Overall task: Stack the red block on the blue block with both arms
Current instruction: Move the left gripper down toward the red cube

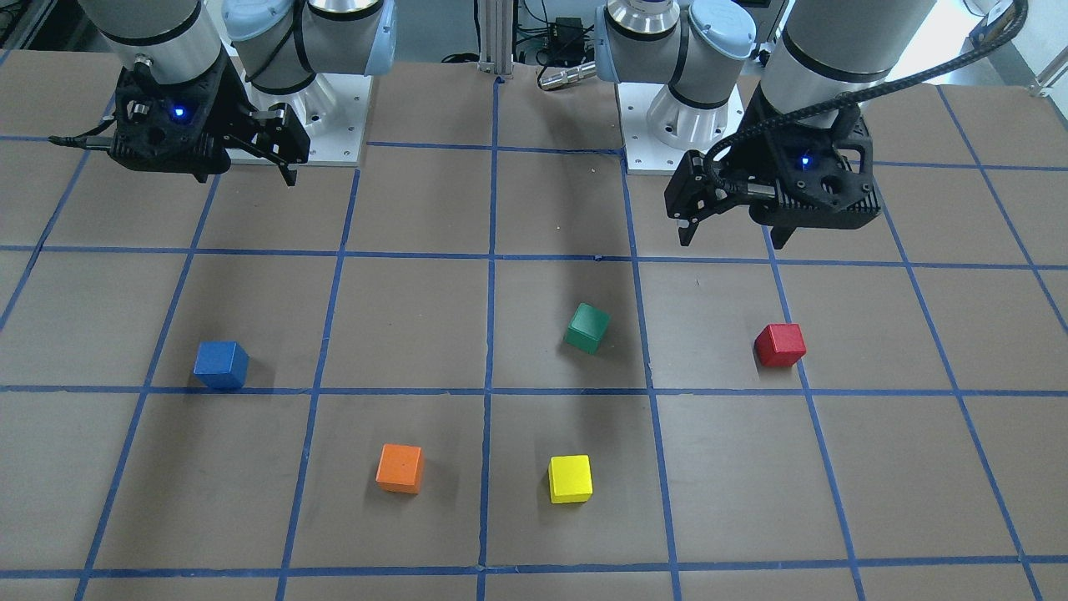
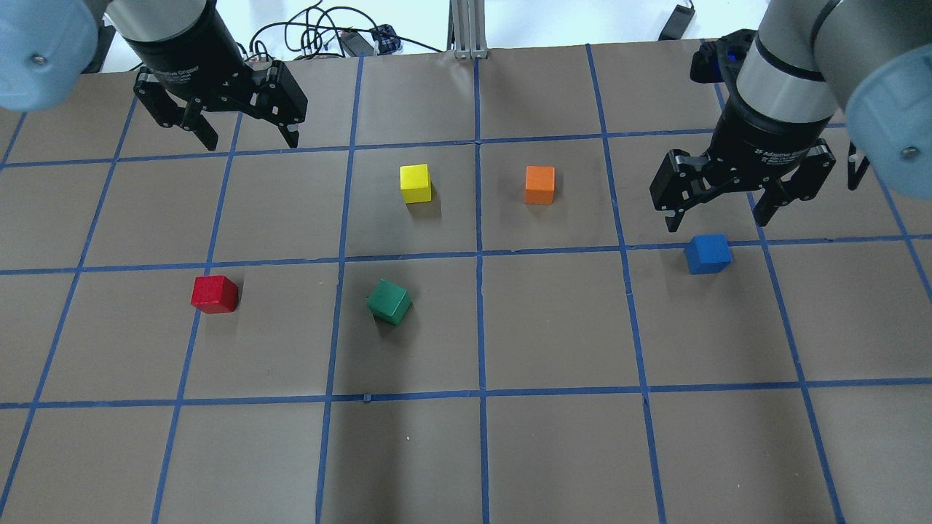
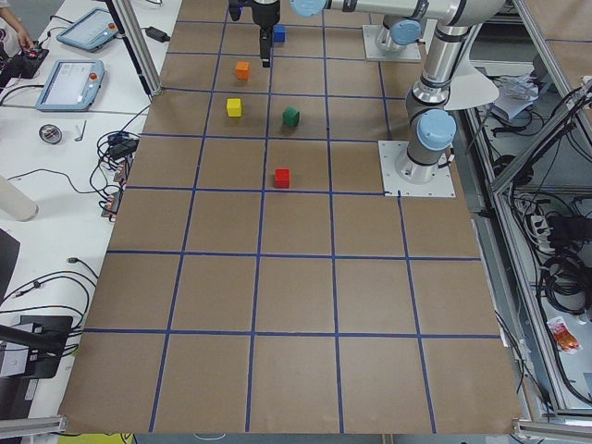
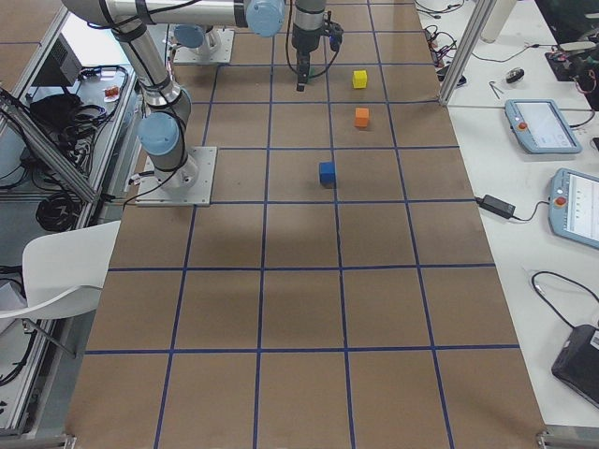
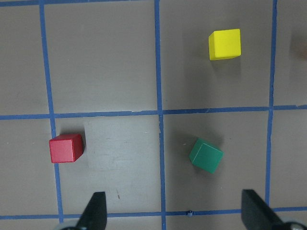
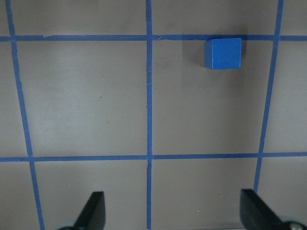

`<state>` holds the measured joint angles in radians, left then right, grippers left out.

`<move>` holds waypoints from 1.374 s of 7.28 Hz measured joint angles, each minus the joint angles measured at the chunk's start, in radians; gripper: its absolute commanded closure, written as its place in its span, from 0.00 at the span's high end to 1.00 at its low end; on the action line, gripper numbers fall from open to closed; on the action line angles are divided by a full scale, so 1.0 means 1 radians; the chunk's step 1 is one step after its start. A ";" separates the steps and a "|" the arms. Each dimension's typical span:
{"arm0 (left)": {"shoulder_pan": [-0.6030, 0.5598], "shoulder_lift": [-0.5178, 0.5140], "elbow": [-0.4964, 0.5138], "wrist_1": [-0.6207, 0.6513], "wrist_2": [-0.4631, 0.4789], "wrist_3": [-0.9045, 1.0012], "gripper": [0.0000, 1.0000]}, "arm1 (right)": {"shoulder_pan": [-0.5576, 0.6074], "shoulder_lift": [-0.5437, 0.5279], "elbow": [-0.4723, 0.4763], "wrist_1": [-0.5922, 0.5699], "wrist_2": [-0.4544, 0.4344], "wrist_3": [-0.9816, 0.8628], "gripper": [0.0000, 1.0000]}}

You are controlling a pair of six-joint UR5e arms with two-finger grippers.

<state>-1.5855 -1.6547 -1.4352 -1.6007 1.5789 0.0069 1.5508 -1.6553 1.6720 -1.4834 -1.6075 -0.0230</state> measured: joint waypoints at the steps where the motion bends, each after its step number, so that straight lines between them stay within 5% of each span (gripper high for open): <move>1: -0.001 0.006 -0.008 0.000 0.001 0.001 1.00 | 0.000 0.000 0.000 0.000 -0.003 0.000 1.00; 6: 0.029 0.035 -0.078 -0.005 0.008 0.017 1.00 | -0.003 -0.001 -0.007 -0.001 -0.011 0.000 1.00; 10: 0.288 0.016 -0.229 0.051 0.026 0.254 1.00 | -0.002 -0.001 -0.010 -0.003 -0.007 0.000 1.00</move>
<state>-1.2978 -1.6388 -1.6640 -1.5494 1.6050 0.2613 1.5490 -1.6558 1.6621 -1.4859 -1.6149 -0.0231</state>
